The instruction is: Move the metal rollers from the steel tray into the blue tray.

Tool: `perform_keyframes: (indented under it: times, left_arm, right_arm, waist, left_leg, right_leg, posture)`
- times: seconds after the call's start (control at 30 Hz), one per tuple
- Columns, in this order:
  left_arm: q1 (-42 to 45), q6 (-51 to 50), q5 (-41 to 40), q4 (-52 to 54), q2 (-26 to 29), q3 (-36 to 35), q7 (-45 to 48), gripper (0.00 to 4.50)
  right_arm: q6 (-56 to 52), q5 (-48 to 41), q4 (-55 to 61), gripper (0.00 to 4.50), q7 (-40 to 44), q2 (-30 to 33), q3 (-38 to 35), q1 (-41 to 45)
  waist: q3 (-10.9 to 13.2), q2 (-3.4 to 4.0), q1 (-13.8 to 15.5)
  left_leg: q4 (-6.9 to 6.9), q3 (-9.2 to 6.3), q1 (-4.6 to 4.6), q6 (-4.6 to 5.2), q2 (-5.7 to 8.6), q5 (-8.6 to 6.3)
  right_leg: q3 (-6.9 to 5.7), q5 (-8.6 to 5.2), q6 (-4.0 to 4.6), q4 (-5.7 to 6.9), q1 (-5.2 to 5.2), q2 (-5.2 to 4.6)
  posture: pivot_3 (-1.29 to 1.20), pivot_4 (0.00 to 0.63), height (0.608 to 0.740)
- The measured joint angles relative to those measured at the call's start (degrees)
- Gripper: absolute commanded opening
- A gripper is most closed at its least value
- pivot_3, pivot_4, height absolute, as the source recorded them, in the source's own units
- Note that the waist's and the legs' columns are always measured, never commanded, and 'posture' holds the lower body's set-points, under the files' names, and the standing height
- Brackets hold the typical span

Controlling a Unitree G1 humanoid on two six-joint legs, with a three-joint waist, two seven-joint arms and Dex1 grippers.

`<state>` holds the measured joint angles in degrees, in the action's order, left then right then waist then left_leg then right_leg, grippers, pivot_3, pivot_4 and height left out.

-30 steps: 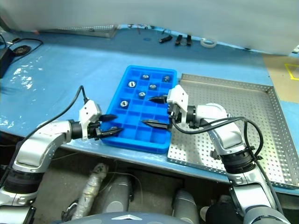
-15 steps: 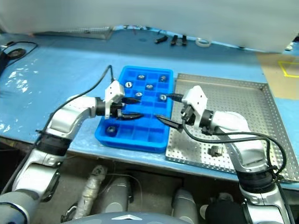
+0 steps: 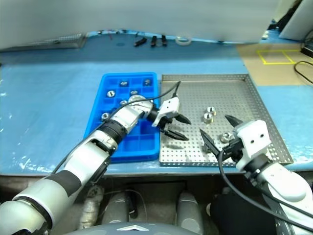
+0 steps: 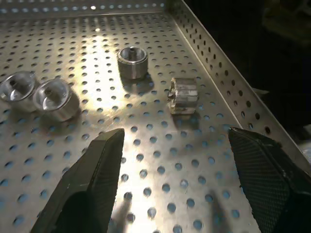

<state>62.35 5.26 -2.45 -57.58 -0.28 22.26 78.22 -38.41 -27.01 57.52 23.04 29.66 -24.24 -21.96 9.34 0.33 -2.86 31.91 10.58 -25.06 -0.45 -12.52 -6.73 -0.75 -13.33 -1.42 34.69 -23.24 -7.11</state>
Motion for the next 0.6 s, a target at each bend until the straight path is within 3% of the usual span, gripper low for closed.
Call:
perform_keyframes:
  times: [0.13,0.33,0.47,0.6]
  left_arm:
    - [1.85,4.59,3.37,-6.50,-3.07,0.19,0.26,3.57]
    - [2.43,8.52,7.64,-11.47,-5.11,0.46,-1.75,3.57]
    - [2.77,8.75,9.95,-13.53,-7.03,0.43,-6.61,3.57]
    - [2.82,8.60,12.85,-15.37,-8.22,0.48,-13.10,3.57]
  right_arm:
    - [9.25,-2.07,0.09,4.50,-6.00,0.26,0.46,-12.50]
    - [21.68,-2.38,0.33,4.50,-12.59,1.44,5.04,-27.36]
    - [25.82,-1.31,0.38,4.50,-15.15,2.56,8.93,-32.82]
    - [27.99,-0.85,0.42,4.50,-18.25,5.40,11.44,-33.02]
  waist:
    - [0.02,-0.03,-2.64]
    - [0.05,-0.11,-7.52]
    - [0.04,-0.12,-10.53]
    - [0.04,-0.12,-13.71]
  left_leg:
    - [0.29,0.28,-0.03,0.31,0.19,-0.24]
    - [0.52,0.37,-0.24,0.83,0.71,-0.60]
    - [1.00,0.29,-0.58,1.05,0.72,-1.06]
    - [1.21,-0.16,-0.86,1.28,0.85,-1.35]
  right_leg:
    - [0.11,-0.30,-0.75,-0.07,-0.03,-0.10]
    - [0.56,-0.47,-1.13,-0.32,0.04,-0.36]
    - [0.51,-0.51,-1.22,-0.53,0.11,-0.41]
    - [0.34,-0.36,-1.47,-1.03,0.25,-0.59]
  posture:
    - [-0.82,0.150,0.740]
    - [-0.85,0.150,0.740]
    - [-0.85,0.150,0.740]
    - [-0.85,0.150,0.740]
